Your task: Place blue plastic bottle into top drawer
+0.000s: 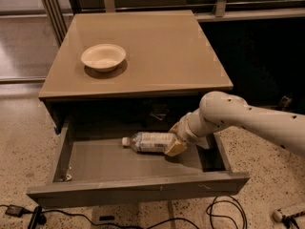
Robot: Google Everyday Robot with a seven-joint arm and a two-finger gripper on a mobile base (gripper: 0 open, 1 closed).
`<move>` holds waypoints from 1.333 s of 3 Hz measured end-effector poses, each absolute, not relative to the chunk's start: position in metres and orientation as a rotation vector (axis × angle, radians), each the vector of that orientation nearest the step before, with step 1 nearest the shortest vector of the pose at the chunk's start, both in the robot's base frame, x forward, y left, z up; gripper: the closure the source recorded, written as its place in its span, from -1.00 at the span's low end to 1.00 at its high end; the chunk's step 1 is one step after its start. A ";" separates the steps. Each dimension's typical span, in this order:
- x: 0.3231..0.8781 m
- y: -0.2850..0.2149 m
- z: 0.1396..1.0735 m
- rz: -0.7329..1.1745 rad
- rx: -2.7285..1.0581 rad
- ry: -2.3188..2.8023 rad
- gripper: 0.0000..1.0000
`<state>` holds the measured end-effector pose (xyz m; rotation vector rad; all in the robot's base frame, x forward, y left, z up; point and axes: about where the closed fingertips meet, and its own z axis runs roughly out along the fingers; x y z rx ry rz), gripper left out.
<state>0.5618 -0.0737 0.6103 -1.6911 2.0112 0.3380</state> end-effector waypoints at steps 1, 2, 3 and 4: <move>0.562 -0.074 0.610 0.338 -1.691 2.011 0.21; 0.562 -0.074 0.610 0.338 -1.691 2.011 -0.25; 0.562 -0.074 0.610 0.338 -1.691 2.011 -0.72; 0.562 -0.074 0.610 0.338 -1.691 2.011 -1.00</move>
Offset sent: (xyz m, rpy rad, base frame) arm 0.0000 0.0000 0.0000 0.0000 0.0000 0.0000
